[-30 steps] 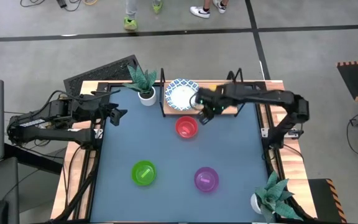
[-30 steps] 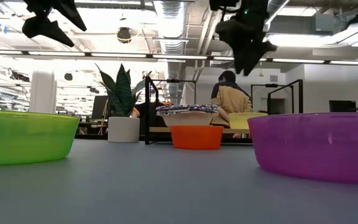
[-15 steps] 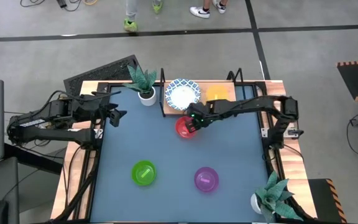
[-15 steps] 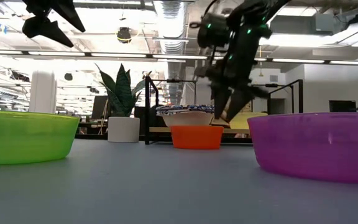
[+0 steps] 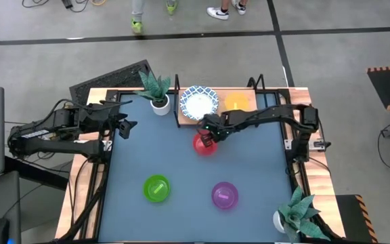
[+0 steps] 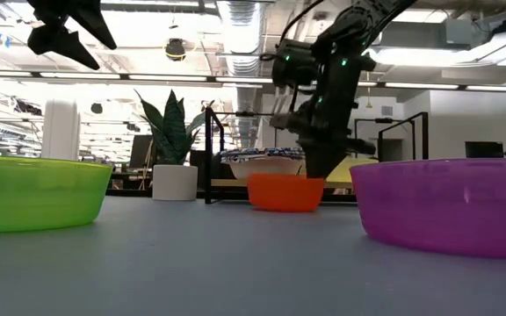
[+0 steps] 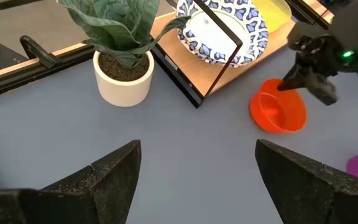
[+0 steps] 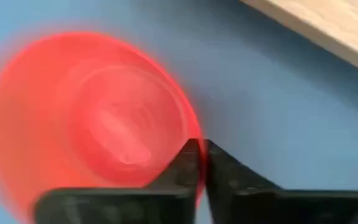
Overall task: Place and stack bowls onto a shelf
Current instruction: Stack the orange bowl on top of the yellow bowl on the shelf
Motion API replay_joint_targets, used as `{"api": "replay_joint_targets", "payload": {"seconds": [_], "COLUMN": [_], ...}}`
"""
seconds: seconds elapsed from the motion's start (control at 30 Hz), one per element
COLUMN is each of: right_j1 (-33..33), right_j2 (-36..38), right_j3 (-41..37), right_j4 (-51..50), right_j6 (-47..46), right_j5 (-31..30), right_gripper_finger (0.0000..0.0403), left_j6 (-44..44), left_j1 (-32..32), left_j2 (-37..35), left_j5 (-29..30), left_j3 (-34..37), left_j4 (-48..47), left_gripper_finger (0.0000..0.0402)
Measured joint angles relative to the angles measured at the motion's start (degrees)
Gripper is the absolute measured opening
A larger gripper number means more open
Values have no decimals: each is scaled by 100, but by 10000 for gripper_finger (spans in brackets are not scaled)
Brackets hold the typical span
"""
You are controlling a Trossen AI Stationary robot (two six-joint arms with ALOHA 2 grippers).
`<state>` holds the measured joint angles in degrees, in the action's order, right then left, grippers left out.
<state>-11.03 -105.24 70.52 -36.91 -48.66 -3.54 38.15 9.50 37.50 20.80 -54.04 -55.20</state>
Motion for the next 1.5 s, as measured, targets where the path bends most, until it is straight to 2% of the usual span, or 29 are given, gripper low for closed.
{"api": "replay_joint_targets", "payload": {"seconds": [0.17,0.43,0.6,0.83,0.93,1.03,1.33,1.5], "right_j1": [-39,-84,-779,-2430,-3115,-3537,-3906,-4134], "right_j2": [112,1132,2021,2551,2509,2260,813,203], "right_j3": [4,24,285,617,842,1151,2443,2988], "right_j4": [-320,-857,-1195,-1508,-1497,-1561,-2860,-3606], "right_j6": [114,1276,1939,2647,3335,4218,6055,6549], "right_j5": [242,1383,1670,1477,1530,1704,1660,1050], "right_gripper_finger": [23,23,23,23,23,23,23,23], "left_j6": [3,39,57,156,128,125,267,284], "left_j1": [0,0,2,2,2,2,2,2], "left_j2": [0,0,0,0,2,0,0,0], "left_j5": [4,15,84,243,270,375,391,393], "left_j3": [0,0,0,0,0,0,0,0], "left_j4": [1,2,11,18,17,20,17,15], "left_gripper_finger": [300,300,300,300,300,300,300,300]}}
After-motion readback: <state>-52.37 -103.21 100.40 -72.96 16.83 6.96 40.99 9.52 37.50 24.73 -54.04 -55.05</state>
